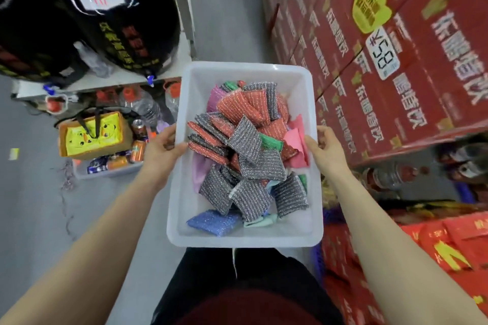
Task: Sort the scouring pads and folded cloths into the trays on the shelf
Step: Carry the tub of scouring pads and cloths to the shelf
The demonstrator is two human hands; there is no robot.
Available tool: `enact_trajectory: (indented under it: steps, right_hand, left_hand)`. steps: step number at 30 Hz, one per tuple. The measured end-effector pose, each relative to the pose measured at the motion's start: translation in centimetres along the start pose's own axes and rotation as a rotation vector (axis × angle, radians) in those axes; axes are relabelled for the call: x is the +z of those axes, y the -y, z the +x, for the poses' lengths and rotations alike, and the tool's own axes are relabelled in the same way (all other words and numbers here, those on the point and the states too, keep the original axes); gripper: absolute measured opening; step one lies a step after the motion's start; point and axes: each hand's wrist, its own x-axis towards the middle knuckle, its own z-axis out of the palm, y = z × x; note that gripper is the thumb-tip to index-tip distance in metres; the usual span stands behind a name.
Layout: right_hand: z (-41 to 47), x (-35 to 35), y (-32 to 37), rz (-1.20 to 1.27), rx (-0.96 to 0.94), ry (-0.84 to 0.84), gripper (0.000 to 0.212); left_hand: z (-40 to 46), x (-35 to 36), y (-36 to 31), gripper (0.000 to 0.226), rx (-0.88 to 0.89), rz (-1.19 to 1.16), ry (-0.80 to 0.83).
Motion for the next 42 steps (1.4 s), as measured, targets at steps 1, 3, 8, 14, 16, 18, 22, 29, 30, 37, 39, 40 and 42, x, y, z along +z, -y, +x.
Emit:
enact_trajectory:
  steps: [1,3,8,14,16,18,22,29,30,37,39,40,42]
  right_hand:
    - [2.5,-0.3,1.5,-0.008,-0.016,-0.008,0.032]
    - [7.7,-0.9,4.1,-0.030,-0.019,-0.024,0.034]
    - [20.1,-1.4,9.0,-0.093,-0.029,-0.047,0.034]
    - [35.7,-0.9,18.0,-0.084,-0.044,-0.085,0.039]
    - [40.6,-0.8,20.8,-0.067,-0.054,-0.086,0.038]
    - [45.3,-0.8,23.8,-0.061,-0.067,-0.091,0.037]
    - [56.6,-0.6,29.3,-0.073,-0.114,-0.088,0.038]
    - [77.5,0.5,40.5,-0.081,-0.216,-0.020,0.039]
    - [80.3,0.7,42.4,-0.079,-0.224,-0.005,0.040]
    - [97.9,3.0,55.4,-0.145,-0.325,0.016,0.038]
    - [102.5,4.0,59.2,-0.153,-0.354,0.012,0.040]
    - [104.8,4.4,61.3,-0.152,-0.368,0.013,0.039]
    - [108.8,5.4,65.7,-0.128,-0.387,0.023,0.031]
  left_hand:
    - [2.4,0.8,-1.5,0.052,-0.004,0.001,0.012]
    - [7.5,2.0,-4.2,0.052,-0.049,-0.017,0.008]
    - [19.4,4.3,-8.8,0.052,-0.009,-0.022,0.014]
    - [35.5,6.3,-17.1,0.048,0.014,-0.050,0.037]
    - [40.0,6.7,-19.9,0.047,0.035,-0.034,0.026]
    - [44.6,7.1,-22.5,0.046,0.052,-0.024,0.014]
    - [54.0,9.4,-27.5,0.046,0.088,-0.042,-0.016]
    - [69.7,12.8,-35.7,0.051,0.101,0.036,-0.171]
    - [71.9,13.0,-37.0,0.051,0.100,0.038,-0.192]
    - [87.0,13.1,-46.7,0.049,0.248,0.033,-0.321]
    - [91.7,12.3,-49.0,0.045,0.260,0.001,-0.323]
    - [94.2,11.7,-50.2,0.046,0.271,-0.005,-0.324]
    - [98.6,10.4,-53.0,0.051,0.305,-0.016,-0.344]
